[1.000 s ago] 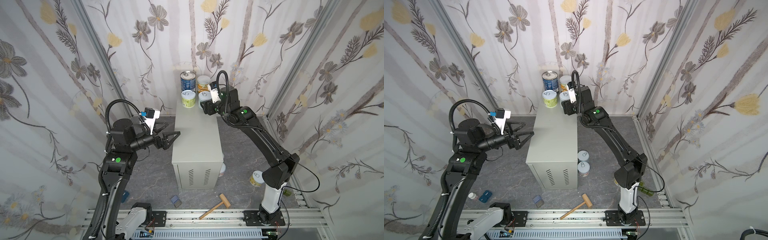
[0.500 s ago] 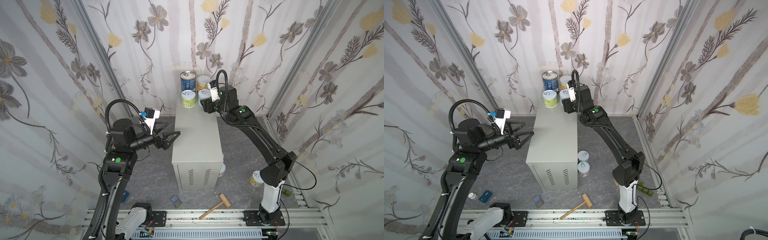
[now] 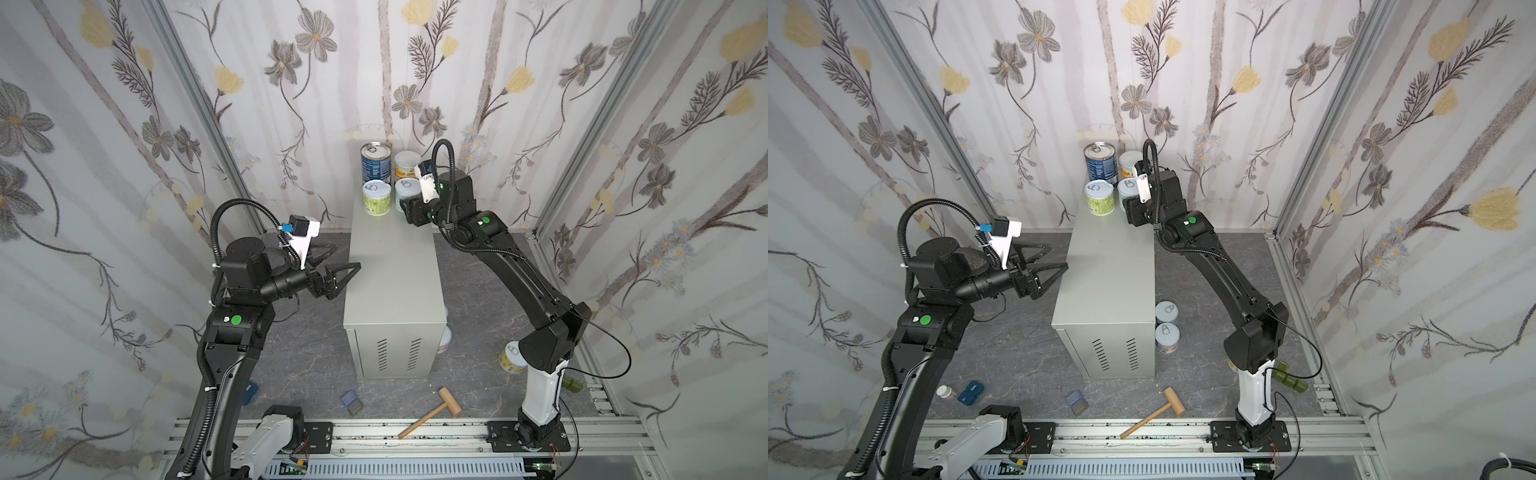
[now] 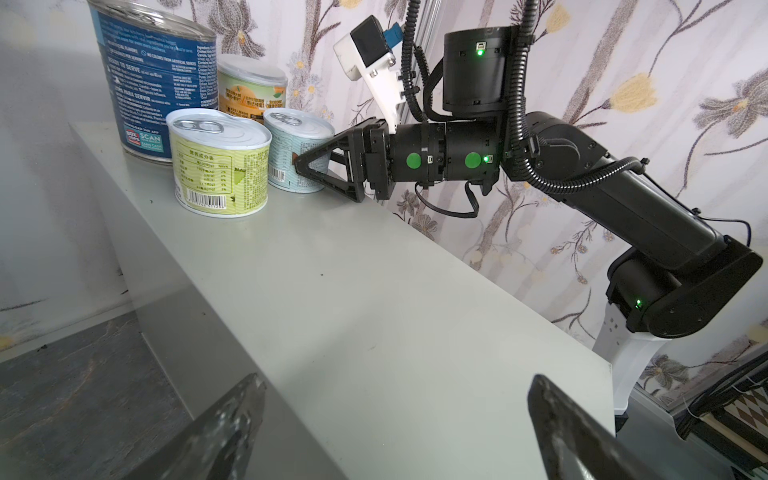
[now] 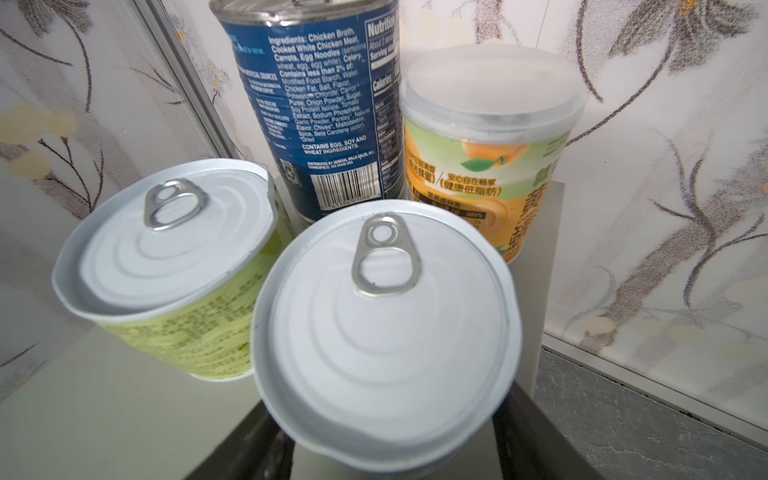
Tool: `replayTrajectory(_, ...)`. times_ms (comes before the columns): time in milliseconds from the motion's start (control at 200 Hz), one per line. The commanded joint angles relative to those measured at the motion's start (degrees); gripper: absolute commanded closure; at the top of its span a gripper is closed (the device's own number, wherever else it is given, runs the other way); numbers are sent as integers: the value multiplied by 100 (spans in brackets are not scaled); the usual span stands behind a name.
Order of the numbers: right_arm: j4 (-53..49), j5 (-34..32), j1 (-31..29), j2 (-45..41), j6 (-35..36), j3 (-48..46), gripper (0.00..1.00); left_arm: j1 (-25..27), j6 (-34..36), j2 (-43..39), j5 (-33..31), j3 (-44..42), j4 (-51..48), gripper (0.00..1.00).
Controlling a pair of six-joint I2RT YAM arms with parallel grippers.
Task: Place and organize the canned foods onto the counter
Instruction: 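Open the right gripper and withdraw it from the teal-label can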
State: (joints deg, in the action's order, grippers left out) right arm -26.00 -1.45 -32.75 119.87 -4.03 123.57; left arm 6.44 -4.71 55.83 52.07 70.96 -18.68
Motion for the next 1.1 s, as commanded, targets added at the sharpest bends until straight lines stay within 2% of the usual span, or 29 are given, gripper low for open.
replayTrajectory(0, 117, 6, -3, -7, -5, 45, 30, -4, 14, 0, 42, -12, 227, 0)
replayTrajectory(85, 109, 2, -3, -33, -3, 45, 29, -2, 7, 0, 44, -12, 228, 0)
replayTrajectory(180, 99, 26, 0, -130, 16, 36, 21, -2, 11, 2, 48, -12, 224, 0)
replayTrajectory(335, 388, 0, -13, -761, 8, -459, 1, 5, 8, 6, 55, -5, 229, 0)
replayTrajectory(425, 654, -102, -39, -1299, -25, -1006, 0, -2, -4, 28, 67, -6, 247, 0)
replayTrajectory(674, 570, -691, -26, -2689, -183, -2374, 0, -2, -55, 35, 92, -4, 276, 0)
replayTrajectory(969, 589, -1071, 399, -4764, -697, -4842, 0, -2, -30, 36, 101, 31, 211, 0)
replayTrajectory(1094, 479, -1120, 602, -5360, -1073, -5861, 0, -1, -97, 60, 101, 34, 266, 0)
